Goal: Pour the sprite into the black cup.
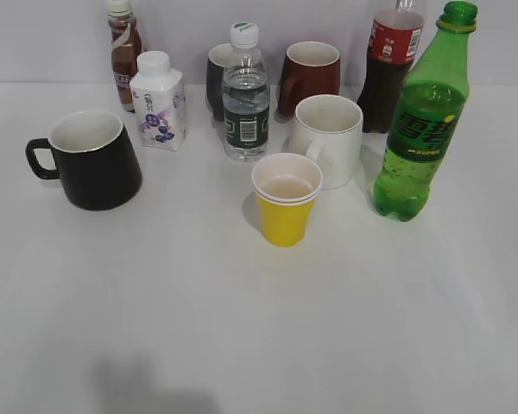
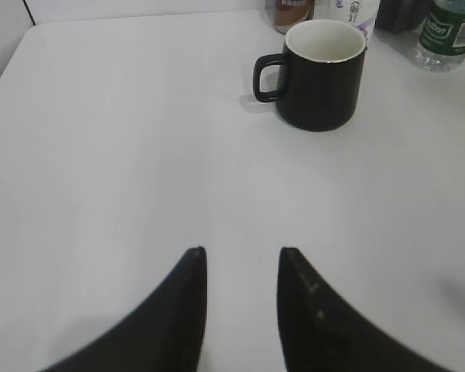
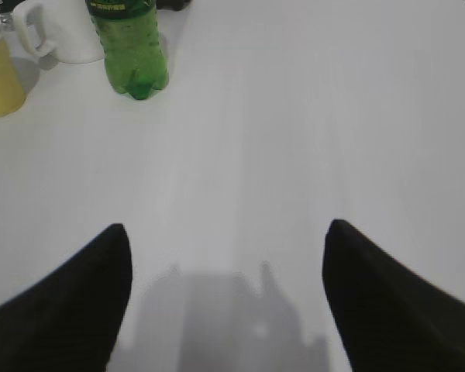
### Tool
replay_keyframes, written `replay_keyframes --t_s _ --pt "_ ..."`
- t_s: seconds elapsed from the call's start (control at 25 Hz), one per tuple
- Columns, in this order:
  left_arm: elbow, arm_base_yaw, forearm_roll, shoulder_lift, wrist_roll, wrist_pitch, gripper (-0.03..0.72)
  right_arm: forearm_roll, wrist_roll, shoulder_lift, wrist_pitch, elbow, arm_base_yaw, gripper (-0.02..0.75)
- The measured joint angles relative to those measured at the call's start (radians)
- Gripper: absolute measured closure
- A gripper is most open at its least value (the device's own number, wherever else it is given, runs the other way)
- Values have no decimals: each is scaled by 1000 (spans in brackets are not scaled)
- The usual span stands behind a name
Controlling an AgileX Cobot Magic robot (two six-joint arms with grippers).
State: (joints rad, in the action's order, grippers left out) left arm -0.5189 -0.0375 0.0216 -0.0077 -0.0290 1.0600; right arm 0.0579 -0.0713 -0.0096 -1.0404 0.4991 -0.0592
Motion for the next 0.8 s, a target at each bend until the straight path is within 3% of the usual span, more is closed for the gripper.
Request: replay_keyframes --t_s 0.8 --pt "0 0 0 0 0 1 442 0 0 0 0 0 0 164"
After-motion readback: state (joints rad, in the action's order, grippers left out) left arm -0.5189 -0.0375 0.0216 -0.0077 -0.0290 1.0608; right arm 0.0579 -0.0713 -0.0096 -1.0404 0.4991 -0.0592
